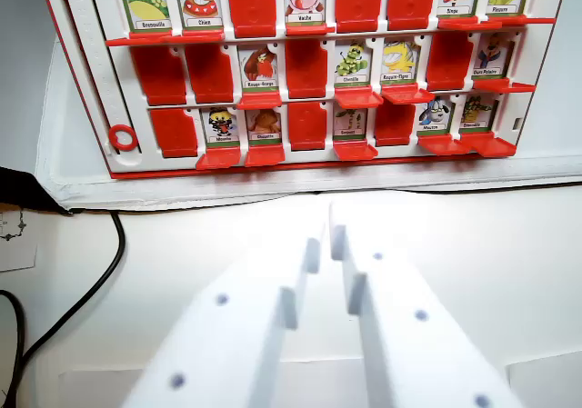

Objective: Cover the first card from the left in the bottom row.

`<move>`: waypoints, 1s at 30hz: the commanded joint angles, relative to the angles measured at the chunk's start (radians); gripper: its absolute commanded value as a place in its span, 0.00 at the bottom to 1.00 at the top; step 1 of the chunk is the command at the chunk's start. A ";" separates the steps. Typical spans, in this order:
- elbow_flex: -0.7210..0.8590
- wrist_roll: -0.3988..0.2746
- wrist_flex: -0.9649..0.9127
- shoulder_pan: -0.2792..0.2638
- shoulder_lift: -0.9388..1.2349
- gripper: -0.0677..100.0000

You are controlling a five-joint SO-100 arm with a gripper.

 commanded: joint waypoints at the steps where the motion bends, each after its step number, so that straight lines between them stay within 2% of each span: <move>1: -0.133 -0.009 -0.002 -0.020 0.048 0.00; 30: -0.141 -0.018 -0.014 -0.012 0.044 0.00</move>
